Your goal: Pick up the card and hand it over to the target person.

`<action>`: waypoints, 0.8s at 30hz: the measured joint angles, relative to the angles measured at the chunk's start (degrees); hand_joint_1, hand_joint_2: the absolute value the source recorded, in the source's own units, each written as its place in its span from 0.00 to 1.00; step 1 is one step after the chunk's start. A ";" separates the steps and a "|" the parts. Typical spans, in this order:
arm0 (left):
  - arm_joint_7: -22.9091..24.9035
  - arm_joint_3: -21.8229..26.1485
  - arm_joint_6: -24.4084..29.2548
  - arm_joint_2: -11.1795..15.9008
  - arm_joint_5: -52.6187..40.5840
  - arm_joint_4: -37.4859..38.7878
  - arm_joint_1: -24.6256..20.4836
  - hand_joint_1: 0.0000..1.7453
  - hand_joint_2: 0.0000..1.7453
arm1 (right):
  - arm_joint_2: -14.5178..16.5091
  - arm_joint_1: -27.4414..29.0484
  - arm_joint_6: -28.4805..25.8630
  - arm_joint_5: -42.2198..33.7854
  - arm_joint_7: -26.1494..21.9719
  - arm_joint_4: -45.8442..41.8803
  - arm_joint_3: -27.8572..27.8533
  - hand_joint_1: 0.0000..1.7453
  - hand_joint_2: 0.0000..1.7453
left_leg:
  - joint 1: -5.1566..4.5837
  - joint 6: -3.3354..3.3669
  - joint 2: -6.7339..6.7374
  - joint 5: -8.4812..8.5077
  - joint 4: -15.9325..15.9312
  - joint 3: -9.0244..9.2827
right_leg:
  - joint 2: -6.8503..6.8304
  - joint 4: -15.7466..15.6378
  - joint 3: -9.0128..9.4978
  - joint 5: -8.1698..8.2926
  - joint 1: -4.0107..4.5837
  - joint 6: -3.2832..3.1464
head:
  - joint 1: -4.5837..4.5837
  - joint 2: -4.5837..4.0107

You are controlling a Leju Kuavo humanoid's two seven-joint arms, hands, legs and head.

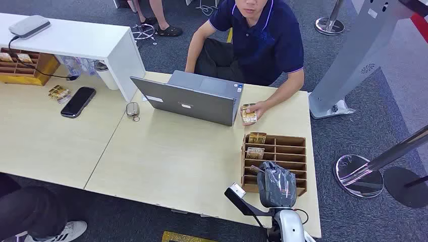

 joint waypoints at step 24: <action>-0.15 -3.69 -1.12 -1.13 -5.97 0.19 -0.56 0.00 0.00 | 9.19 -14.02 0.00 -2.53 -2.94 4.32 -3.96 1.00 1.00 | -0.04 0.03 0.11 0.00 0.01 0.06 | 0.14 0.08 -0.01 0.01 -0.03 -0.06 | 0.00 0.00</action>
